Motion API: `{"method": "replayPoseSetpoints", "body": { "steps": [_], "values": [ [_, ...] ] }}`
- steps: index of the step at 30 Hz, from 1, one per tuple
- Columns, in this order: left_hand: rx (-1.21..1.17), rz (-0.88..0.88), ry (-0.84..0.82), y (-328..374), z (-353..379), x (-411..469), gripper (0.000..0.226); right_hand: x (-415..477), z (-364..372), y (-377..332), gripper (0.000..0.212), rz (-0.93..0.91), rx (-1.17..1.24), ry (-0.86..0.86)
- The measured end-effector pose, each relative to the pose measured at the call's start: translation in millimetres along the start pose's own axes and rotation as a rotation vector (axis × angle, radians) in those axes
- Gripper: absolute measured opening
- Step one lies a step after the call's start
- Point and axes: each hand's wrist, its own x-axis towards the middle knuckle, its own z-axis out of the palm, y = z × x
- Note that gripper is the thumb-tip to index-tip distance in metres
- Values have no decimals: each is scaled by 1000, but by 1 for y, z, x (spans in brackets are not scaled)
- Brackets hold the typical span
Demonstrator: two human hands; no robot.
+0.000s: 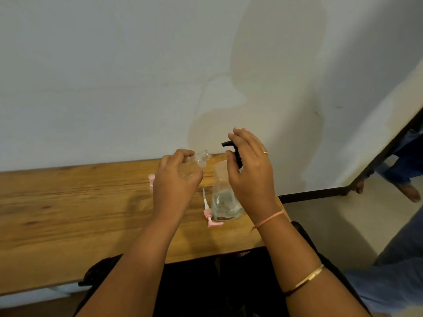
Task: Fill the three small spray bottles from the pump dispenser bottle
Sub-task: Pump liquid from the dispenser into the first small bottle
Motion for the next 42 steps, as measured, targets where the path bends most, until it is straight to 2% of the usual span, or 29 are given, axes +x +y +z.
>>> {"method": "replayPoseSetpoints", "body": {
  "steps": [4,12,30,34,37,42],
  "values": [
    [-37,15,1,7,7,3,40,4,2,3,31,59,15,-28],
    [-214,48,9,17,15,9,49,6,1,7,31,53,-10,-39],
    [-257,191,-69,17,13,15,50,1,5,5,31,54,53,-16],
    [-257,169,-91,14,15,17,56,-1,7,9,30,37,25,-34],
    [-346,114,-67,16,12,17,66,-1,6,6,31,54,42,-32],
    [-431,88,-52,20,7,14,48,2,-4,-5,31,150,226,-35]
  ]
}}
